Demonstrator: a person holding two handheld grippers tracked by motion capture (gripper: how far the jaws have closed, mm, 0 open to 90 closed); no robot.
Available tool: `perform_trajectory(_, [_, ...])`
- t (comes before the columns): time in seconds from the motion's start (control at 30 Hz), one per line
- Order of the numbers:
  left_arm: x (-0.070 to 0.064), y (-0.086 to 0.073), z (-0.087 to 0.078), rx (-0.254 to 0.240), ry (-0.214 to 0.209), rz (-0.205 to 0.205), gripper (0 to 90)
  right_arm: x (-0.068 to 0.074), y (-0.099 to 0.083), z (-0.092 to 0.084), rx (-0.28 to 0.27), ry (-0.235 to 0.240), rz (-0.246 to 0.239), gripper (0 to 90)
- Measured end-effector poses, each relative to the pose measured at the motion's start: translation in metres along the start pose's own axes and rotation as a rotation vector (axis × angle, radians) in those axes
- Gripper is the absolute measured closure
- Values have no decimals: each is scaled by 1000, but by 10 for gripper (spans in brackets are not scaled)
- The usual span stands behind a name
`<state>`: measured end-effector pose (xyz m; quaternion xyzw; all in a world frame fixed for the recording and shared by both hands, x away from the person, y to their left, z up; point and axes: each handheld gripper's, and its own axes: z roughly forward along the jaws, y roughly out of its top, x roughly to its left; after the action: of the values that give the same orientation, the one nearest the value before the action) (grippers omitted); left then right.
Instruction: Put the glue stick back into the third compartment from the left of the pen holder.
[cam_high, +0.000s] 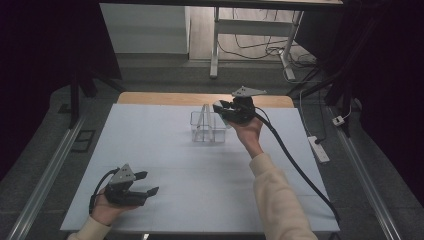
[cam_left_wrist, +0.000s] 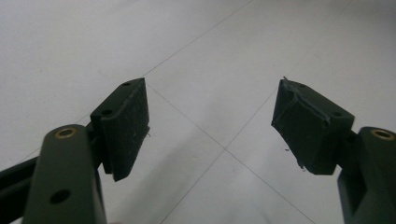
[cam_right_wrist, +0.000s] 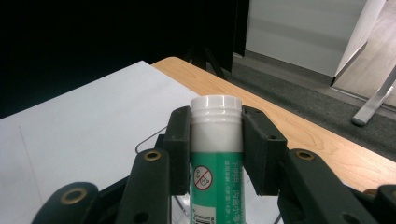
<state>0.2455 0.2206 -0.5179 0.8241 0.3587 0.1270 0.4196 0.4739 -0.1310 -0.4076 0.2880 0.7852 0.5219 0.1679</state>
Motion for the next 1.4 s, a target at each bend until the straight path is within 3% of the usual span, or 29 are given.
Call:
perform_trajectory(1.17, [3, -2, -2, -9, 0, -8, 272, -12, -6, 40, -7, -21, 25, 639])
perform_trajectory(1.3, [2, -2, -2, -6, 1, -5, 272, -11, -5, 38, -8, -30, 28, 517])
perform_trajectory(1.4, [2, -2, -2, -5, 0, -3, 272, -9, -3, 36, 3, -26, 23, 479])
